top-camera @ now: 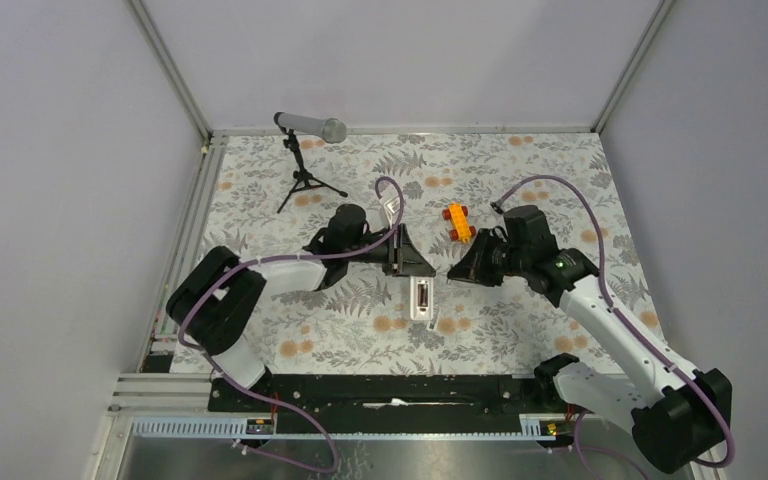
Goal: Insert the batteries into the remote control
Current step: Load the battery into the remote control.
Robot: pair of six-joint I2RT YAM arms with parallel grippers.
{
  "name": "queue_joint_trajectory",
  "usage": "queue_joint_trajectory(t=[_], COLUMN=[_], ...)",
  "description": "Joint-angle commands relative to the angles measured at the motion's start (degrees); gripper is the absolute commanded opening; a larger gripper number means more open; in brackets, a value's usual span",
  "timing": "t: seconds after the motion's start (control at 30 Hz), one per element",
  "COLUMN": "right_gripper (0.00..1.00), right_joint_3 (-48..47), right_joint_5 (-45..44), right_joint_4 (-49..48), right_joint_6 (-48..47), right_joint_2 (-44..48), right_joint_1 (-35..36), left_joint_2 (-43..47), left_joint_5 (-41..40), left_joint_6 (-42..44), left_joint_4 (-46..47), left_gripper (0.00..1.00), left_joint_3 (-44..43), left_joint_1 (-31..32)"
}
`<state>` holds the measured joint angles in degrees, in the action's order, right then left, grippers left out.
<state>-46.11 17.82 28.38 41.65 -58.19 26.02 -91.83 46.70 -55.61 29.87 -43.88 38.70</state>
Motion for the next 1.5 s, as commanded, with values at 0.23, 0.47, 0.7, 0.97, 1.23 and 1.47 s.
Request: queue_joint_trajectory(t=[0.23, 0.47, 0.7, 0.97, 1.23, 1.47], right_gripper=[0.08, 0.08, 0.11, 0.12, 0.17, 0.20], right_joint_3=[-7.09, -8.98, -11.15, -10.05, -8.73, -8.21], right_joint_5=[18.14, 21.16, 22.49, 21.16, 22.36, 22.41], right_joint_4=[-3.57, 0.41, 6.80, 6.93, 3.43, 3.05], right_joint_6=[-1.24, -2.69, -7.14, -7.02, -5.56, -5.34], right_joint_2=[-6.50, -8.05, -10.77, -11.17, -13.09, -14.31], right_joint_1=[-0.27, -0.27, -0.18, -0.15, 0.24, 0.52], left_joint_2=[-14.21, -16.60, -16.78, -18.09, -18.68, -18.64], left_joint_5=[7.56, 7.55, 7.32, 7.56, 8.50, 8.50], left_joint_6=[-30.65, -31.56, -29.64, -29.72, -29.88, -29.64], left_joint_4=[33.77, 32.82, 28.40, 27.64, 27.92, 28.07], left_gripper=[0.00, 0.00, 0.00, 0.00, 0.00, 0.00], left_joint_3=[-5.52, -5.62, -7.20, -8.09, -8.48, -8.72], left_joint_1=[-1.51, -1.96, -1.96, -1.96, -1.92, -1.87])
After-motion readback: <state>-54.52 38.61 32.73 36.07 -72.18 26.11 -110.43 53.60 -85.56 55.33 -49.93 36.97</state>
